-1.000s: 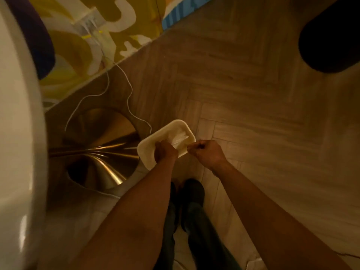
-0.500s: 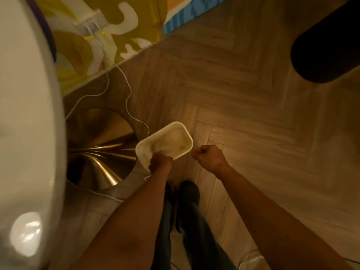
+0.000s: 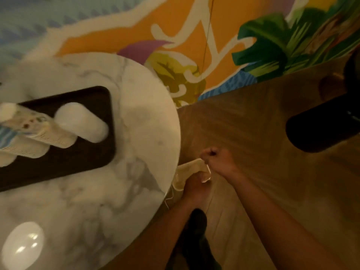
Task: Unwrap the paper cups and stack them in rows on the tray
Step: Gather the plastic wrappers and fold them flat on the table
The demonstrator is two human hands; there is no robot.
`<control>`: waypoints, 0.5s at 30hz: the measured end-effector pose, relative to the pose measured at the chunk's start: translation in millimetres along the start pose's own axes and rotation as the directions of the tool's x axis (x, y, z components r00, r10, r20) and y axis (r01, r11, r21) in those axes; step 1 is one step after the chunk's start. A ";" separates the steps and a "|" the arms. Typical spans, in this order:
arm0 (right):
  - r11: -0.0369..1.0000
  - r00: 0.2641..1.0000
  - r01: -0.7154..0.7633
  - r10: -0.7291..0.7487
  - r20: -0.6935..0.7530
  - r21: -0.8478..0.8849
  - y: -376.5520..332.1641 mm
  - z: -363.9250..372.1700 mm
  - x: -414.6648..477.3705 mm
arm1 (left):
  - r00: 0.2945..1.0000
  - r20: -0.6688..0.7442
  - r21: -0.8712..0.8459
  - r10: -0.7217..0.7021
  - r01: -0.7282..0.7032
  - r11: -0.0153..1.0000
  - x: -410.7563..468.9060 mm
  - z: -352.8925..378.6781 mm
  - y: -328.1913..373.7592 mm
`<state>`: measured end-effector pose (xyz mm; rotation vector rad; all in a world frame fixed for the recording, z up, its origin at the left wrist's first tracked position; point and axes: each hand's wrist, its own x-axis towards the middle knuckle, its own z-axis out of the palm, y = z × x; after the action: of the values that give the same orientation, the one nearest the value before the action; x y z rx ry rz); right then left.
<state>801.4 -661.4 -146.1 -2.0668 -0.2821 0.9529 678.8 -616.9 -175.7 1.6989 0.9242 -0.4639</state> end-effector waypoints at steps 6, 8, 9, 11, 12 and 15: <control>0.991 0.992 0.117 -0.114 0.058 -0.063 -90.6 50.3 -62.9 | 0.983 -0.146 -0.219 0.116 -0.146 0.965 -97.3 -112.5 13.9; 0.982 0.984 0.172 -0.167 0.067 -0.081 -111.2 70.7 -81.4 | 0.982 -0.162 -0.309 0.096 -0.142 0.940 -119.4 -148.2 -5.4; 0.973 0.977 0.206 -0.198 0.081 -0.103 -122.8 86.4 -92.7 | 0.979 -0.178 -0.346 0.095 -0.153 0.926 -132.7 -169.2 -20.7; 0.960 0.968 0.240 -0.226 0.108 -0.144 -141.8 122.0 -112.9 | 0.974 -0.211 -0.382 0.084 -0.162 0.910 -159.9 -211.4 -56.0; 0.958 0.967 0.242 -0.225 0.122 -0.154 -151.0 141.4 -124.7 | 0.973 -0.220 -0.404 0.067 -0.153 0.902 -174.8 -232.0 -75.3; 0.961 0.962 0.233 -0.206 0.177 -0.147 -179.8 207.1 -161.7 | 0.970 -0.239 -0.459 0.031 -0.141 0.877 -220.2 -293.2 -138.2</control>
<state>565.1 -504.7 -1.1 -2.0577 -0.6839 0.9860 393.4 -405.2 -10.8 1.3466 1.0216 0.0273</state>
